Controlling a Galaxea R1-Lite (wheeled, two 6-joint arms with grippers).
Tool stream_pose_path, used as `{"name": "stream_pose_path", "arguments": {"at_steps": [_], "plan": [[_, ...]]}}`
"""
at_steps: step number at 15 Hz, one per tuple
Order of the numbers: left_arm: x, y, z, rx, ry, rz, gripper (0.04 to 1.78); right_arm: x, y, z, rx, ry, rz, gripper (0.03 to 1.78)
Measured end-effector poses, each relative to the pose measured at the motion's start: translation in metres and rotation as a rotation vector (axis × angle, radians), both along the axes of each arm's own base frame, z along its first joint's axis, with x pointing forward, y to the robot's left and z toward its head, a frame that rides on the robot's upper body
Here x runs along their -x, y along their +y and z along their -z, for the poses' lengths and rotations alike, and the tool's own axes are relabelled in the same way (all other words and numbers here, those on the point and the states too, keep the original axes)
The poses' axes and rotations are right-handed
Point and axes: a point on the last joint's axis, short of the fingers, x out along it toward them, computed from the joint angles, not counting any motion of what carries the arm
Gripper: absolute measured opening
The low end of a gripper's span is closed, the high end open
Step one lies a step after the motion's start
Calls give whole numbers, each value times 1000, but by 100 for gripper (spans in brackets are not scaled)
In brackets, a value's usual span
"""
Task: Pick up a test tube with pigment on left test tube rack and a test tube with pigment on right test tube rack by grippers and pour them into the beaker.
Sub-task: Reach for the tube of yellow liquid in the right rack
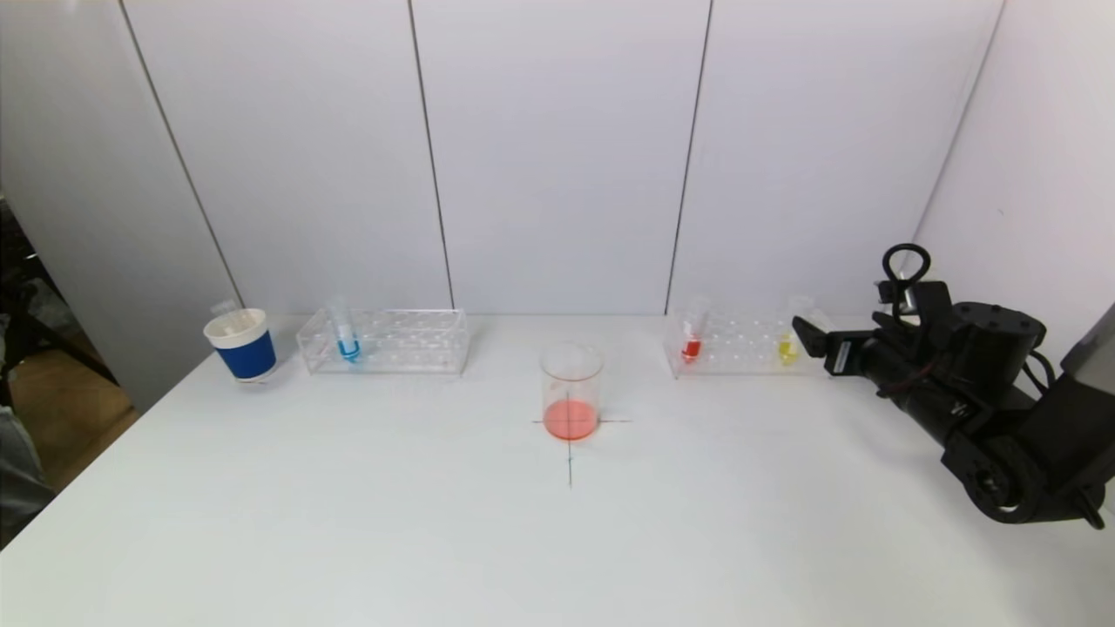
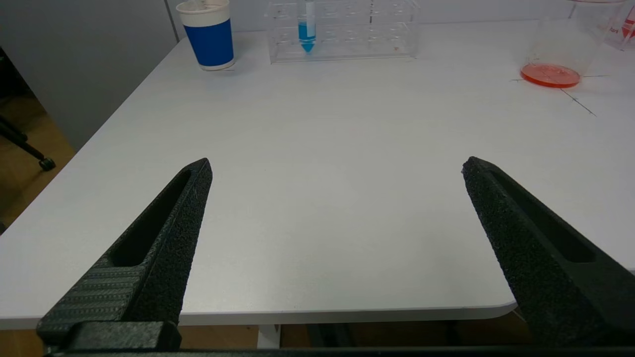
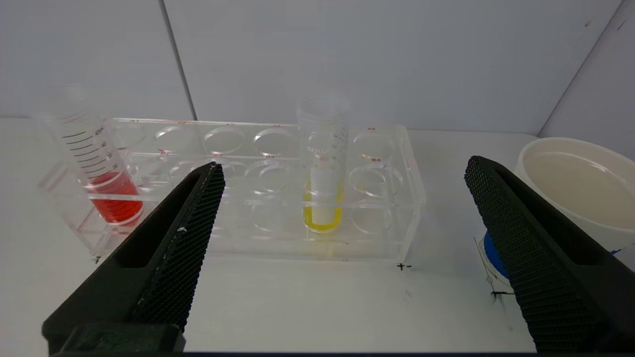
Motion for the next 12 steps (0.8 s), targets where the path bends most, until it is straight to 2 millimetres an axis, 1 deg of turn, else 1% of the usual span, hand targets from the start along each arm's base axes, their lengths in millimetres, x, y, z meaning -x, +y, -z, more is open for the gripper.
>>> {"name": "stream_pose_path", "arguments": {"at_steps": [12], "plan": [[0,0,0,0,0,0,176,-37,0,25,2,-8,10,176]]}}
